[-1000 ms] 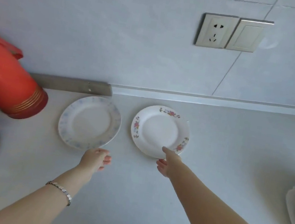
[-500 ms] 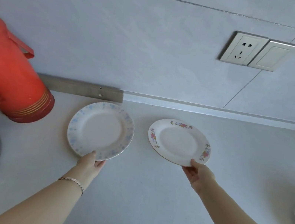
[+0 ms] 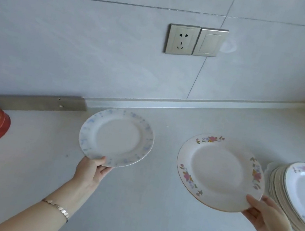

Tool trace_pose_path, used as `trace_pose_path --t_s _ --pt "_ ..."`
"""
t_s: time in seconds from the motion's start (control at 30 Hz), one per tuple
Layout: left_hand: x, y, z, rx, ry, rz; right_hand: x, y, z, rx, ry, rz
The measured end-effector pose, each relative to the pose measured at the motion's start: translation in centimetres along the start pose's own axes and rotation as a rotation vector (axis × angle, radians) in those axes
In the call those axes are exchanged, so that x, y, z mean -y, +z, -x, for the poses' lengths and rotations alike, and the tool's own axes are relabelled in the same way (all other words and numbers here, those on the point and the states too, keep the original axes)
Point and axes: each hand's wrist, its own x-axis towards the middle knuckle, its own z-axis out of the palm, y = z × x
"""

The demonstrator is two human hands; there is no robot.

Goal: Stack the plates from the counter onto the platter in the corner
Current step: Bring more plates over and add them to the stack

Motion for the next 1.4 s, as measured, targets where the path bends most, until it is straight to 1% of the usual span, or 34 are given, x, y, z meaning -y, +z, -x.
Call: trace_pose_path --t_s 0.1,0.2,0.3,0.4,0.57,0.7,0.83,0.97,1.13,1.33,1.4 --pt "2.5 5.4 2.2 0.064 -0.064 -0.068 2.3 -6.1 0.8 -0.082 -0.058 -0.023" --pt "5.5 10.7 4.2 0.161 -0.076 -0.154 4.1 -11.3 1.8 -0.127 -0.092 -0.053" --pt "10.0 16.6 6.3 0.227 -0.078 -0.258 5.5 -17.8 2.2 -0.213 -0.112 -0.119" --pt "13.7 21.1 8.3 0.258 -0.104 -0.255 6.0 -22.8 0.4 -0.287 -0.068 -0.151" --pt "20.4 28.1 11.5 0.275 -0.129 -0.226 7.6 -29.5 -3.1 -0.330 -0.044 -0.199" --pt "23.1 31.1 12.7 0.279 -0.120 -0.229 7.8 -31.1 -5.3 -0.313 0.003 -0.183" --pt "24.0 33.0 12.7 0.286 -0.122 -0.217 7.4 -31.3 -6.2 -0.294 0.050 -0.131" --pt "23.7 34.4 11.9 0.326 -0.105 -0.235 7.1 -30.5 -6.4 -0.317 0.044 0.056" --pt "22.9 35.8 10.6 0.382 -0.098 -0.295 6.8 -29.8 -7.1 -0.426 0.008 0.334" --pt "22.2 35.9 9.5 0.435 -0.095 -0.392 7.2 -28.5 -8.0 -0.455 -0.003 0.463" --pt "21.9 35.8 9.1 0.449 -0.103 -0.415 7.5 -28.4 -8.2 -0.481 -0.027 0.576"
